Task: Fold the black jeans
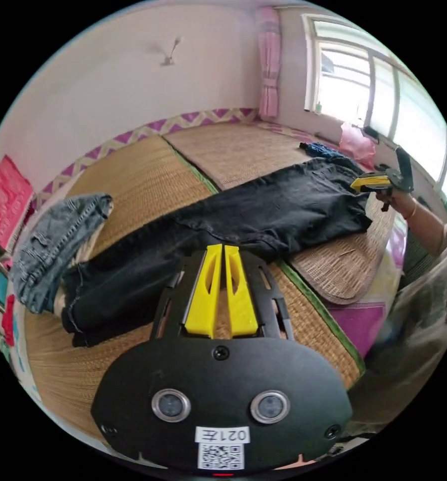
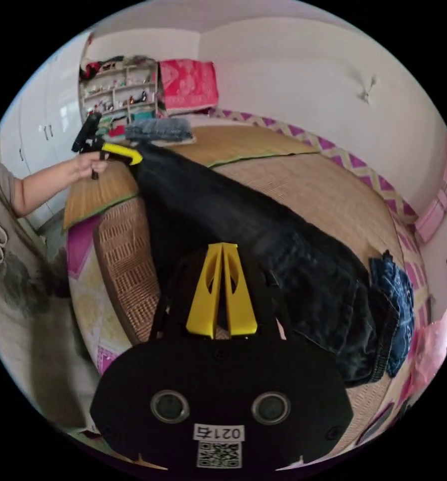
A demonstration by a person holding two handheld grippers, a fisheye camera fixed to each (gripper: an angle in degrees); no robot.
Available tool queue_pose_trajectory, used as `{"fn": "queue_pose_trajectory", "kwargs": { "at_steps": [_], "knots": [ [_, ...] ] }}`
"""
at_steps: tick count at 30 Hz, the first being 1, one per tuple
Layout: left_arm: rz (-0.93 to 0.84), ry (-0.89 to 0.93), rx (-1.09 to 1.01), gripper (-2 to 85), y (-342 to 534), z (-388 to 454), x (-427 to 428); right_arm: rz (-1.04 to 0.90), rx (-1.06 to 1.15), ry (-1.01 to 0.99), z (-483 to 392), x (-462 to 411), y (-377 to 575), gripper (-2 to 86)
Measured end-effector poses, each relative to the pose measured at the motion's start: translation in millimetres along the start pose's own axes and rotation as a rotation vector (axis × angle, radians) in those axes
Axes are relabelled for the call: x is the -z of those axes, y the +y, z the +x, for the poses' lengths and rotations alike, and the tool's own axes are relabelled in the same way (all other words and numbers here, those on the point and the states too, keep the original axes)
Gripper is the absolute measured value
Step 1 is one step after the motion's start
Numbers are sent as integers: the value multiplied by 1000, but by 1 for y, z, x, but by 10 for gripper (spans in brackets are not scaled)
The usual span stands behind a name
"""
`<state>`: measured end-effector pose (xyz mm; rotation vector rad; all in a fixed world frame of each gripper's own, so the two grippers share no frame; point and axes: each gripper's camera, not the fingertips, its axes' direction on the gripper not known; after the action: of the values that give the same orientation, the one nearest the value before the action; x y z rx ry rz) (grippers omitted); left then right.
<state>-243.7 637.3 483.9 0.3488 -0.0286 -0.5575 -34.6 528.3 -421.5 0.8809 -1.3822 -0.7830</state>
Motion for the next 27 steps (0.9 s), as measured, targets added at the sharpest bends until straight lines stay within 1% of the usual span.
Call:
{"fn": "queue_pose_trajectory", "kwargs": {
  "at_steps": [1,2,3,4,5,6,7,8,9,10,11,12,13,14,16,18,19,21,27],
  "knots": [
    [-32,-27,-1,-9,9,-4,-7,-130,47,-12,-16,-18,-11,-9],
    [-85,-17,11,-9,14,-9,-16,-348,74,28,-26,-46,-14,-9],
    [-177,28,52,-9,25,-26,-28,-254,82,59,-30,-35,-14,-9],
    [-113,56,101,-9,38,-43,-7,-299,133,100,-36,-42,-12,-9],
    [-76,61,125,-9,45,-51,7,-302,154,111,-37,-42,-13,-9],
    [17,50,178,-8,62,-66,38,-311,144,111,-35,-43,-13,-10],
    [96,1,249,-7,84,-83,69,-325,127,106,-30,-45,-11,-10],
    [120,-21,288,-7,97,-93,82,-312,129,109,-26,-46,-5,-9],
    [134,-43,401,-5,125,-118,103,-301,125,110,-23,-46,-1,-9],
    [147,-27,529,-1,157,-148,119,-280,91,106,-16,-44,6,-9],
    [160,-7,592,4,175,-163,126,-254,32,100,-6,-39,15,-8],
    [186,39,734,14,214,-194,136,-231,3,97,-2,-35,20,-8],
    [206,114,866,55,253,-224,139,-174,-57,98,7,-23,32,-7],
    [210,154,927,75,271,-238,139,-126,-102,96,14,-11,44,-7],
    [243,315,1141,118,332,-281,131,-86,-150,94,21,4,62,-7],
    [259,380,1259,130,364,-301,125,-65,-181,101,26,18,79,-7],
    [245,376,1299,131,375,-311,123,-51,-199,109,30,26,91,-7],
    [219,353,1317,118,381,-323,124,-27,-226,98,36,39,108,-7],
    [138,191,1287,107,349,-361,138,49,-343,-18,72,74,167,-6]
  ]
}}
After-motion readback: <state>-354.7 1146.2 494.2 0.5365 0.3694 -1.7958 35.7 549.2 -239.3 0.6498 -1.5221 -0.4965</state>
